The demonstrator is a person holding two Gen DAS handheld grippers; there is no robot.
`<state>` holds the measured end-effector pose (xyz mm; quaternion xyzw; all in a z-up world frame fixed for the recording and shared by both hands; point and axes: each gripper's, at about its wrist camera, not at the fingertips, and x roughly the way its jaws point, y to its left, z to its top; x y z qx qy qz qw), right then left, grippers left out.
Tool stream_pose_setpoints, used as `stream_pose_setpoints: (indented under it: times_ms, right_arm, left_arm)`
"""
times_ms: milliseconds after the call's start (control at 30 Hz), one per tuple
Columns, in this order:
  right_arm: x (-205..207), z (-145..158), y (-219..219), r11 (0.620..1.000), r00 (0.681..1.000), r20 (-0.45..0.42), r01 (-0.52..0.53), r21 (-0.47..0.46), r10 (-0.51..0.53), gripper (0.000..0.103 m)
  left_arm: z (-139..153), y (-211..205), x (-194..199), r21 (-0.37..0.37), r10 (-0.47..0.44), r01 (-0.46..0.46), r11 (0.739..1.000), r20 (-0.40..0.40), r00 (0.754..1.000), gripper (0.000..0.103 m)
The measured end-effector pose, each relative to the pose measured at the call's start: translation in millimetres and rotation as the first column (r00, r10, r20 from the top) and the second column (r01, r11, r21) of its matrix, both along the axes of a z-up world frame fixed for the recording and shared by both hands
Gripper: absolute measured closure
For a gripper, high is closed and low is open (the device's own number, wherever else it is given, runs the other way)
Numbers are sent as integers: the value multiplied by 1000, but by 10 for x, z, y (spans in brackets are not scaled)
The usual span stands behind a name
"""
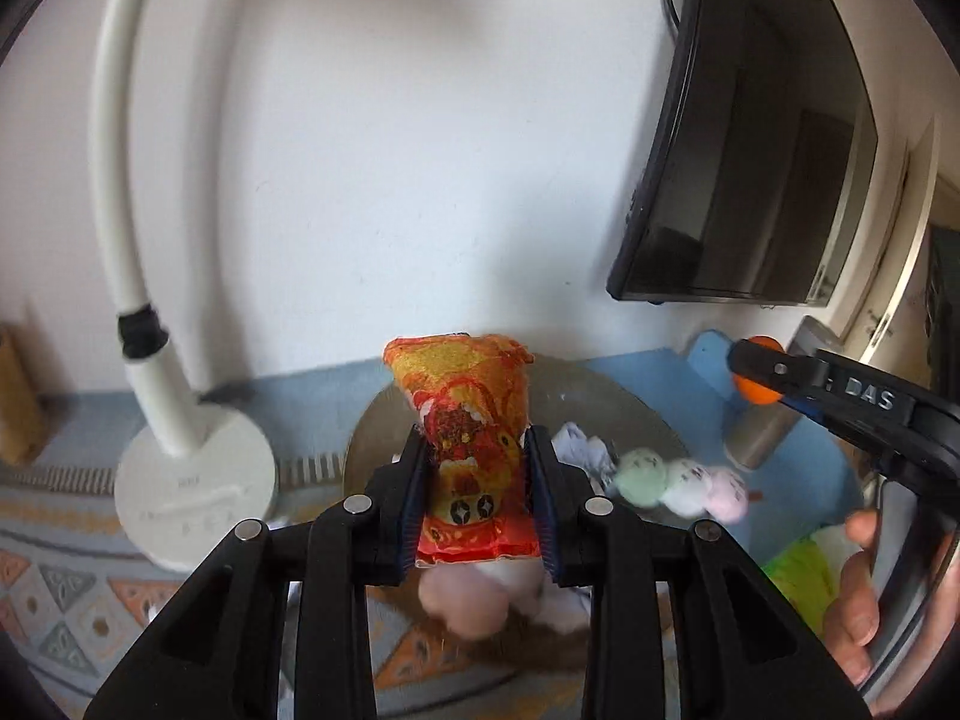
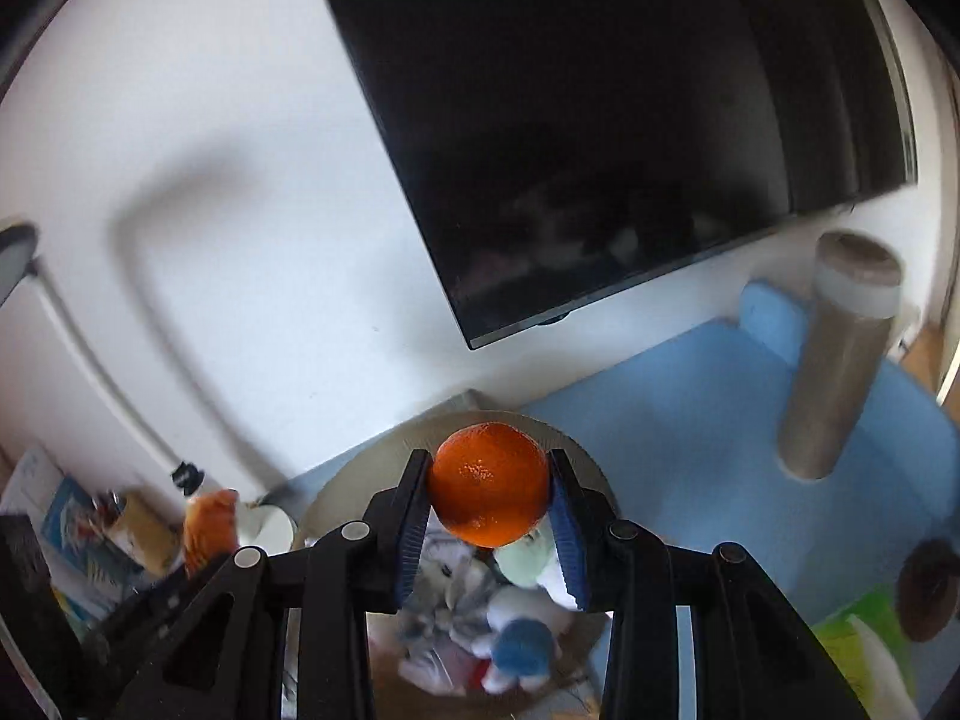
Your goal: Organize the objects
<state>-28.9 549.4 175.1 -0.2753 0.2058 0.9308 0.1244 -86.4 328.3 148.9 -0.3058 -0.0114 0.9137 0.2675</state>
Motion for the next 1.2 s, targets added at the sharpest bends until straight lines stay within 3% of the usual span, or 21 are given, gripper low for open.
stream_pose_setpoints:
  times_ms: [33,67,100,133,200,267,367,500,733,833,867,1000,1033,1100,1200]
  right_arm:
    - [-118,-22,23,1000,1000,5,6,-8,-6,66]
    - [-198,-37,45,1000,1000,6,-4,-13,4,64]
    - [-295,-65,52,1000,1000,19,-23,-18,23,51]
    - [-389,-97,65,999,998,46,-36,-22,37,45]
    - [-421,-142,108,998,996,75,-47,-48,51,42]
    - [-256,-130,117,994,996,37,-74,-83,77,42]
    - [55,-60,39,998,998,5,-58,-20,58,42]
    - [329,-21,-142,997,997,-4,-76,5,76,42]
    - [622,47,-932,959,958,-39,-285,-3,285,42]
    - [649,-145,-1320,938,938,-17,-345,21,346,42]
    - [651,-291,-1463,929,929,3,-369,28,369,42]
    - [585,-1002,-1827,899,895,103,-437,14,434,42]
    - [538,-1171,-1864,893,885,126,-451,-5,448,42]
    - [480,-1392,-1908,900,887,175,-436,8,428,42]
    - [447,-1505,-1926,911,895,230,-408,67,383,42]
  left_arm:
    - [-1,37,-49,-1,9,-9,1000,-9,1000,65]
    - [-10,69,-107,0,23,-23,1000,-14,1000,50]
    - [-31,116,-165,-12,33,-33,999,-11,999,43]
    - [-52,120,-210,-27,45,-46,999,-7,999,36]
    - [-87,56,-190,-48,42,-42,998,-14,999,36]
    - [-77,-64,-64,-57,34,-37,998,-47,998,36]
    - [-16,-350,147,-65,56,-61,996,-74,996,36]
    - [132,-899,463,-17,134,-136,991,-100,986,36]
    - [314,-1808,1011,6,291,-294,956,-165,942,36]
    - [67,-2118,1114,-35,341,-349,937,-132,931,31]
    - [-64,-2163,1105,-52,355,-362,931,-116,928,25]
    - [-831,-2393,1012,-157,424,-417,895,16,905,24]
    - [-1027,-2455,973,-157,431,-417,895,67,900,24]
    - [-1198,-2507,970,-137,439,-425,895,95,894,24]
    - [-1314,-2555,964,-129,464,-449,884,125,877,24]
